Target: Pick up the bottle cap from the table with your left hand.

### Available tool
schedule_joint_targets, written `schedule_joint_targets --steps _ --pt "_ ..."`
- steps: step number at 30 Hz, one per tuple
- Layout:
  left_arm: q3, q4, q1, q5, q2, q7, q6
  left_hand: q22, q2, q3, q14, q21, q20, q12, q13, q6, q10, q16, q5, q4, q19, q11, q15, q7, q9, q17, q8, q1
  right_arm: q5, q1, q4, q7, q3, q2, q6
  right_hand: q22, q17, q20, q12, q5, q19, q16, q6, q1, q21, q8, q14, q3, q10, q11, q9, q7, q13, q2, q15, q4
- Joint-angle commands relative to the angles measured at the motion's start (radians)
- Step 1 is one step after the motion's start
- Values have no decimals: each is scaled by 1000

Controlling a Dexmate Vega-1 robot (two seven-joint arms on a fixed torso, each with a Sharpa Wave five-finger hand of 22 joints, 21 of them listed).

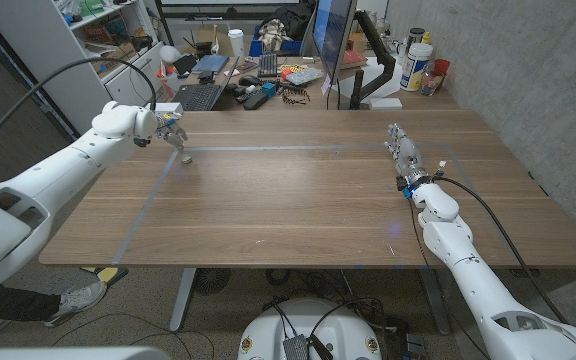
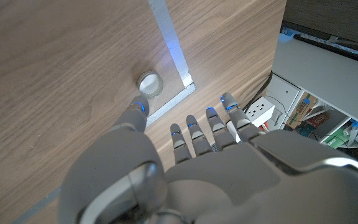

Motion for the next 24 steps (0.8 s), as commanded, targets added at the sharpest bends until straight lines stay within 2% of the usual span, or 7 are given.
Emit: schedule_joint_targets --steps 1,11,24 --pt "6 35 5 -6 -9 12 -12 2 3 6 9 4 -1 -1 4 9 9 3 -1 0 12 -2 -83 0 2 5 -2 13 -5 10 13 2 -7 0 -2 4 1 -78 5 7 4 3 -2 -4 -6 5 9 -1 -1 -6 3 -3 5 42 -1 -2" --pt "13 66 3 -23 -17 28 -21 2 -5 0 14 10 2 -1 5 17 14 3 -3 3 36 7 -81 0 2 8 -2 16 -18 19 21 -1 -14 -4 -7 4 1 -78 5 8 5 3 -1 -4 -7 5 10 -2 0 -6 3 -5 5 43 0 -2" --pt "33 129 -20 -22 -43 84 -25 3 -4 -1 41 16 -8 6 6 35 37 10 -2 4 65 -2 -86 1 3 12 1 29 -24 22 32 -5 -15 -5 -7 4 1 -77 5 8 7 2 -2 -4 -9 5 10 -3 0 -6 3 -4 5 42 1 -3"
